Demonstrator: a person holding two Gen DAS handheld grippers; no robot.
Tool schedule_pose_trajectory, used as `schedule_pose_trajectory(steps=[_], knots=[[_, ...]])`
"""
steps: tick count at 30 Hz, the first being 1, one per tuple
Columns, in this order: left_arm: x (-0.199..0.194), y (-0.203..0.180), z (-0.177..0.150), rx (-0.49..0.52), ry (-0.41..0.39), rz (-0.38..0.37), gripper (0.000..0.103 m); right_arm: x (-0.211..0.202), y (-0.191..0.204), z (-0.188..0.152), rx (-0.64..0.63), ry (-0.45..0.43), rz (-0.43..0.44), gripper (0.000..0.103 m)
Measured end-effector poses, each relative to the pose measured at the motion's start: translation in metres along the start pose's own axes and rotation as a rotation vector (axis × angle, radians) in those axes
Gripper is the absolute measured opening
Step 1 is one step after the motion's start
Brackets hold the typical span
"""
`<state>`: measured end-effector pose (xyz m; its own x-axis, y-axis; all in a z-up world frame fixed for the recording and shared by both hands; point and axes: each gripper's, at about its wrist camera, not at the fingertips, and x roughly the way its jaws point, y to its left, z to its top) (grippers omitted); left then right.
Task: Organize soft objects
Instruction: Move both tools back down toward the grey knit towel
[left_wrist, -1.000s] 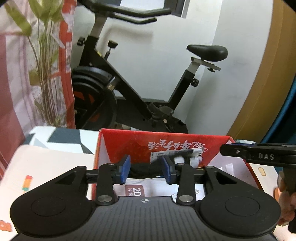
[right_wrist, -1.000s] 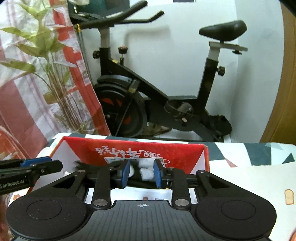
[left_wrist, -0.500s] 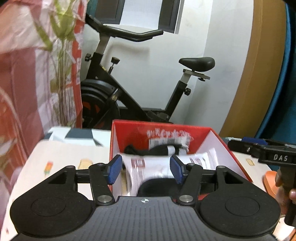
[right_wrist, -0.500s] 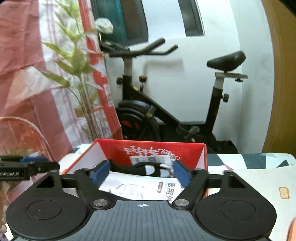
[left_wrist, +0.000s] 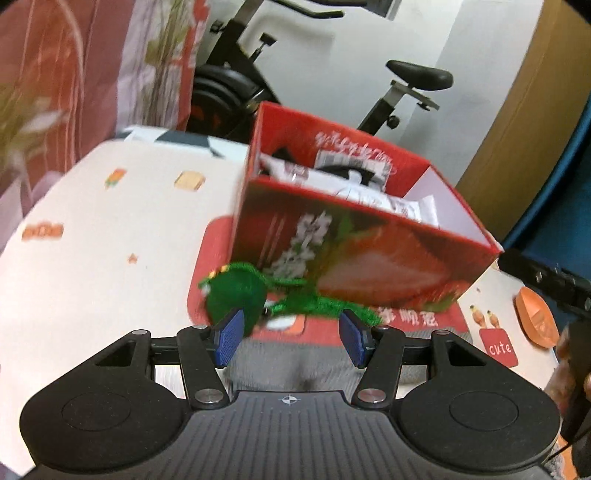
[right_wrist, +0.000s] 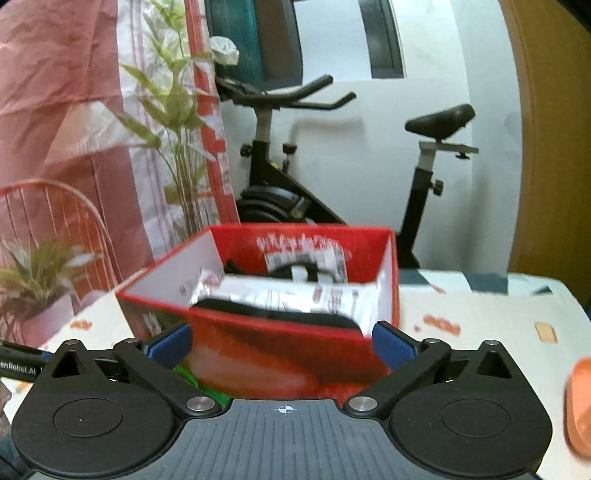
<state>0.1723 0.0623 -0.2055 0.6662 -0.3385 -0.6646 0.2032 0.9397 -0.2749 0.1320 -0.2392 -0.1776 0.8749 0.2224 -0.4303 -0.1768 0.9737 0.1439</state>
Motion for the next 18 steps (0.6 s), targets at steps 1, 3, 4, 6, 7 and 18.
schedule_pose_trajectory(steps=[1, 3, 4, 6, 7, 18], knots=[[0.002, 0.001, -0.003, -0.007, 0.005, 0.002, 0.059, -0.001, -0.001, -0.007, 0.009, 0.015, 0.008, 0.103], [0.005, 0.002, -0.007, -0.021, 0.013, 0.005, 0.059, -0.001, -0.003, -0.020, 0.036, 0.045, 0.012, 0.103], [0.007, 0.002, -0.009, -0.028, 0.017, 0.005, 0.059, 0.000, -0.004, -0.026, 0.047, 0.063, 0.005, 0.103], [0.011, 0.003, -0.015, -0.036, 0.029, 0.006, 0.059, 0.004, -0.006, -0.037, 0.060, 0.097, -0.016, 0.103], [0.014, 0.003, -0.019, -0.040, 0.036, 0.009, 0.059, 0.006, -0.005, -0.042, 0.061, 0.111, -0.028, 0.103], [0.027, 0.005, -0.038, -0.044, 0.062, 0.055, 0.059, 0.027, -0.022, -0.088, 0.083, 0.193, -0.082, 0.099]])
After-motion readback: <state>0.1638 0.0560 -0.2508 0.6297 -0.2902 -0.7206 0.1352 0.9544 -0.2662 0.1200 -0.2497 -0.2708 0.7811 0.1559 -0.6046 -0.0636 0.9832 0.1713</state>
